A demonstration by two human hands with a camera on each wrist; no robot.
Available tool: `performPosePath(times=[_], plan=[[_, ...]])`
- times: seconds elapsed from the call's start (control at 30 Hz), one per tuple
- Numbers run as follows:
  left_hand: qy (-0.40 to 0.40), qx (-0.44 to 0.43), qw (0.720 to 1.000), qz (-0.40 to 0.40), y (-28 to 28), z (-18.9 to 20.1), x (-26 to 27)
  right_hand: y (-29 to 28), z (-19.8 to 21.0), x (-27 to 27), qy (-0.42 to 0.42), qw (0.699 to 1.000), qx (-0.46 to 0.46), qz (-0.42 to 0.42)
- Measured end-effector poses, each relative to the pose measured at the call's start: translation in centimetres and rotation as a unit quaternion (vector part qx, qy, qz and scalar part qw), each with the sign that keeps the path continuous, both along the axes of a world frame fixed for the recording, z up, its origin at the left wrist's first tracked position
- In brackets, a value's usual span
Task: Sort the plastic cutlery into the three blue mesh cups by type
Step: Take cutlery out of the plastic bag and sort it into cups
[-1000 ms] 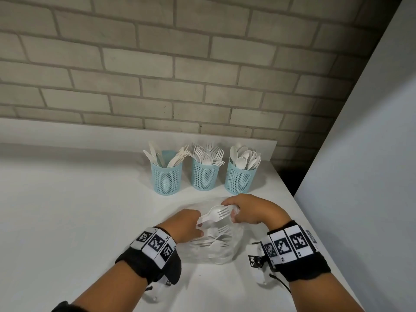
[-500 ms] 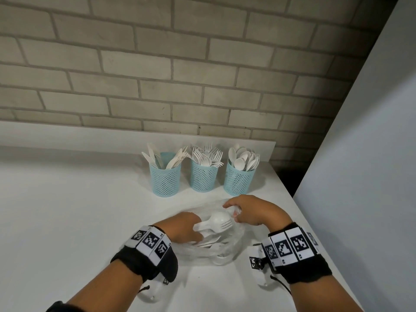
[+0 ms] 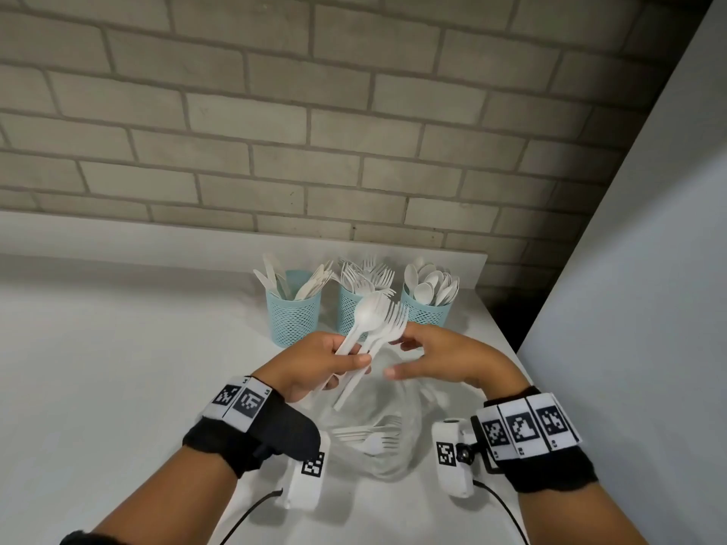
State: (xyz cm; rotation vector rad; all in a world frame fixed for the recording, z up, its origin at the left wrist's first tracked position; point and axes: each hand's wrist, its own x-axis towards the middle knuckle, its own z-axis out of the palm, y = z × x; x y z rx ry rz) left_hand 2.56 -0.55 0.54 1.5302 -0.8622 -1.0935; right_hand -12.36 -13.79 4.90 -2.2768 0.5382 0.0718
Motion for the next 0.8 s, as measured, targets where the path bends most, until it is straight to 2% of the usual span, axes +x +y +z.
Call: performPosePath(times=[0.1, 0.17, 0.33, 0.4, 0.53, 0.67, 0.8], plan=[[0.039, 0.001, 0.999, 0.019, -0.5, 0.4, -0.3, 0.4, 0.4, 0.8, -0.136, 0.975, 0.151, -0.084], [0.037, 0.001, 0.999, 0.032, -0.7, 0.3, -0.5, 0.7, 0.1, 1.5, -0.180, 0.952, 0.197, -0.146], [0.040, -0.001, 0.995, 0.088, -0.9, -0.3, -0.9, 0.9, -0.7, 2.4, -0.183, 0.923, 0.245, -0.232], [0.057, -0.003, 0.994, 0.097, -0.9, -0.4, -0.9, 1.0, -0.8, 2.4, -0.178, 0.920, 0.255, -0.236], [0.027, -0.003, 0.995, 0.095, -0.8, -0.2, -1.1, 1.0, -0.9, 2.5, -0.170, 0.920, 0.255, -0.244], [0.033, -0.015, 0.995, 0.090, -0.8, -0.2, -1.5, 1.0, -0.7, 2.6, -0.170, 0.915, 0.265, -0.251], [-0.017, -0.032, 0.994, 0.102, -1.0, -0.8, -1.4, 1.0, -0.8, 2.9, -0.186, 0.904, 0.292, -0.251]])
